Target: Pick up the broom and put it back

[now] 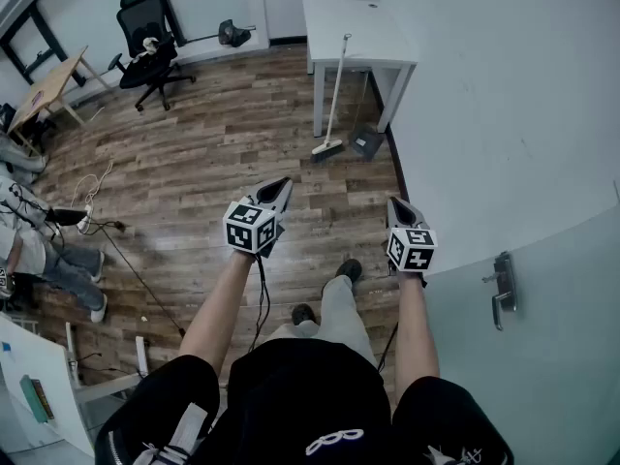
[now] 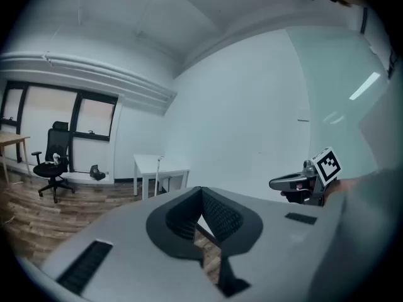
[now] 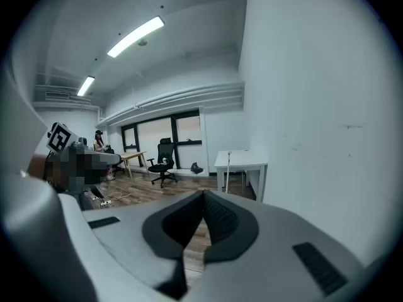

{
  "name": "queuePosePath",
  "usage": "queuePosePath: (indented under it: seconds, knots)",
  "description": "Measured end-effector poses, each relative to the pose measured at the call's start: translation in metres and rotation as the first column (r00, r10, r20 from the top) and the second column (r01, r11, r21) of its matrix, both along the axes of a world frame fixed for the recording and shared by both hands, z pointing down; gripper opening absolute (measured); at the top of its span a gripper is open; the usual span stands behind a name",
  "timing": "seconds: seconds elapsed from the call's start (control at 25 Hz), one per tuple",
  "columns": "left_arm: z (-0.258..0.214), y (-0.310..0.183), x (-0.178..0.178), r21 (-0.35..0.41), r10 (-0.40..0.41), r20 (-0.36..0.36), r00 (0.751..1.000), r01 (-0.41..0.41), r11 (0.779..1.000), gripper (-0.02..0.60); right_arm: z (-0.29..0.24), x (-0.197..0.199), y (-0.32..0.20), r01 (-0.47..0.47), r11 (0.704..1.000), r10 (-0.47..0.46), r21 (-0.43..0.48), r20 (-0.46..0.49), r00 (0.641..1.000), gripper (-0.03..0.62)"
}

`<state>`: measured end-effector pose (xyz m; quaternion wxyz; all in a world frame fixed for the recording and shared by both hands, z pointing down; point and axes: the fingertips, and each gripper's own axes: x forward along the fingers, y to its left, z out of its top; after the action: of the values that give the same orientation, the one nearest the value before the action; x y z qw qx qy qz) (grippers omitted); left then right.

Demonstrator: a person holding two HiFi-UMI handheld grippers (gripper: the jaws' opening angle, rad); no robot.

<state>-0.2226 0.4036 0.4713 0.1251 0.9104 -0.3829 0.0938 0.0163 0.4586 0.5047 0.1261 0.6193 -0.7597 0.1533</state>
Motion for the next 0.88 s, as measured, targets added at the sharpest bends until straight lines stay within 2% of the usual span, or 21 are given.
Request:
queuePosePath:
  seconds: [0.28,0.88]
  knots:
    - [-0.003,0.019,0.000,0.008,0.007,0.004,1.000,-0.007,1.000,0.011,-0.005,0.003,0.017,-0.010,1.000,0.010,0.007,-0.003,1.000,0.025]
    - [0.003,0.002,-0.002,0.009,-0.009,0.016,1.000,0.009,1.000,0.011,0.004,0.007,-0.001,-0.023,1.000,0.023,0.011,0.029,0.999,0.025]
